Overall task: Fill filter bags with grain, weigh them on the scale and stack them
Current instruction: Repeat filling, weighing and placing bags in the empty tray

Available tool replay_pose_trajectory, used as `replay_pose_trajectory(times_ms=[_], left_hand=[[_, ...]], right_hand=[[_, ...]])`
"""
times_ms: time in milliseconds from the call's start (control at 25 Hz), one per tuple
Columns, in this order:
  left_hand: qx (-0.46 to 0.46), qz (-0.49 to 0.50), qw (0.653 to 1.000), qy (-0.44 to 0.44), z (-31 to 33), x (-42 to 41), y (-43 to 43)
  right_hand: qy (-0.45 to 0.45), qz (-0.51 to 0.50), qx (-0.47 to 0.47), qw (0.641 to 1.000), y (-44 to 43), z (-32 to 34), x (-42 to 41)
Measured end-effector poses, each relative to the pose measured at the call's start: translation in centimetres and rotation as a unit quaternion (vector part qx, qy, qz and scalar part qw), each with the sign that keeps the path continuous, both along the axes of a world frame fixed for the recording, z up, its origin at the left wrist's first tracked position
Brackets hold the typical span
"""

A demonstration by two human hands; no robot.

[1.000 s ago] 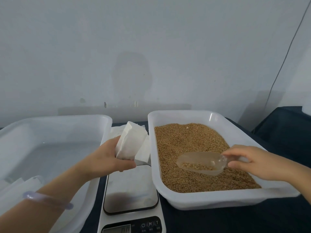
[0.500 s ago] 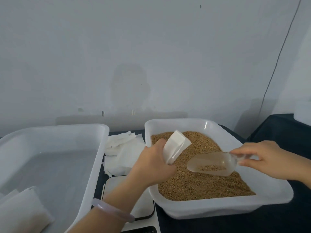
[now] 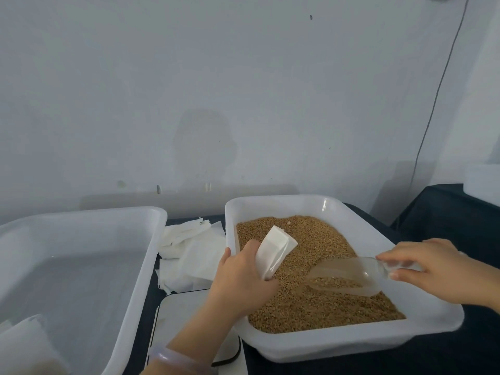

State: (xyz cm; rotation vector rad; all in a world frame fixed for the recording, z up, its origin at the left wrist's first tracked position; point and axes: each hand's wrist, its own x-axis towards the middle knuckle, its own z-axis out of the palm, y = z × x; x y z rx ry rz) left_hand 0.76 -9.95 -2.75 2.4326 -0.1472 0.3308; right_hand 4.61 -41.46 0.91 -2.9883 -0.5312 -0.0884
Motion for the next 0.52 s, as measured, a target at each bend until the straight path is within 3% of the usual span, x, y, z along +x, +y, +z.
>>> replay_pose_trajectory(times_ms=[360,520], left_hand=[[0.023,0.001,1.0,0.007,-0.1,0.1,0.0],[0.024,-0.001,1.0,0.008,-0.2,0.0,0.0]], right_hand=[[0.03,0.025,0.222,0.974,0.1,2.6,-1.0],[0.023,0.057,0.197,0.978,1.6,4.9,-0.5]])
